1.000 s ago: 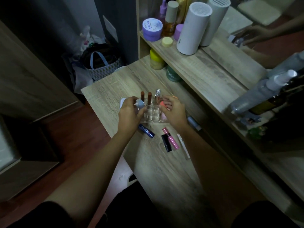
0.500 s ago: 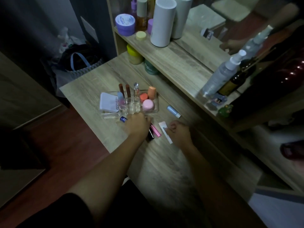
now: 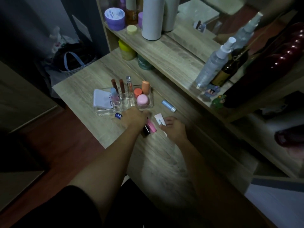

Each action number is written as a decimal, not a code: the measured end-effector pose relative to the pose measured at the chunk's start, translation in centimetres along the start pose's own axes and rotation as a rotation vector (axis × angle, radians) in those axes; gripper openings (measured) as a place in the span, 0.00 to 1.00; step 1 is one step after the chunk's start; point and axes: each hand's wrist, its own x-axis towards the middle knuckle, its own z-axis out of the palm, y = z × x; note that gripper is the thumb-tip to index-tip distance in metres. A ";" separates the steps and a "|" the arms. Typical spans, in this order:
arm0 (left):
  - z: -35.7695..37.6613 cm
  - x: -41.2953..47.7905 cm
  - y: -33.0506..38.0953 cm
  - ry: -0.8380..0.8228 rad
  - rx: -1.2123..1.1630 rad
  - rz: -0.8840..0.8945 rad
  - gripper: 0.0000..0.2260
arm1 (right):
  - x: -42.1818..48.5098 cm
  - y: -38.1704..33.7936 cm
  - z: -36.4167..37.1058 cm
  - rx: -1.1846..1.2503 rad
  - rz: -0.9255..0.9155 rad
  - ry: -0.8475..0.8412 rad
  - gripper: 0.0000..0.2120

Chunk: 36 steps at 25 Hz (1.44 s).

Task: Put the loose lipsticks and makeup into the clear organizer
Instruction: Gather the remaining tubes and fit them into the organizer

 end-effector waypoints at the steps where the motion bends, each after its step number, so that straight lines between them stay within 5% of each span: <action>1: -0.4 -0.2 0.1 0.009 -0.062 0.032 0.20 | 0.0 -0.3 -0.1 0.060 0.007 -0.003 0.17; 6: -4.1 -0.9 -0.1 0.050 -0.363 0.319 0.11 | 0.2 -3.0 0.3 0.253 -0.086 -0.062 0.11; 13: -9.6 0.1 -2.4 0.168 -0.388 0.440 0.08 | 0.8 -8.9 1.8 0.249 -0.314 -0.042 0.06; 21: -10.3 2.8 -2.6 0.371 0.040 0.637 0.10 | 4.0 -10.7 5.1 0.089 -0.387 0.026 0.10; 36: -8.8 5.7 -3.5 0.330 0.371 0.631 0.12 | 5.6 -10.2 7.8 -0.078 -0.349 0.032 0.12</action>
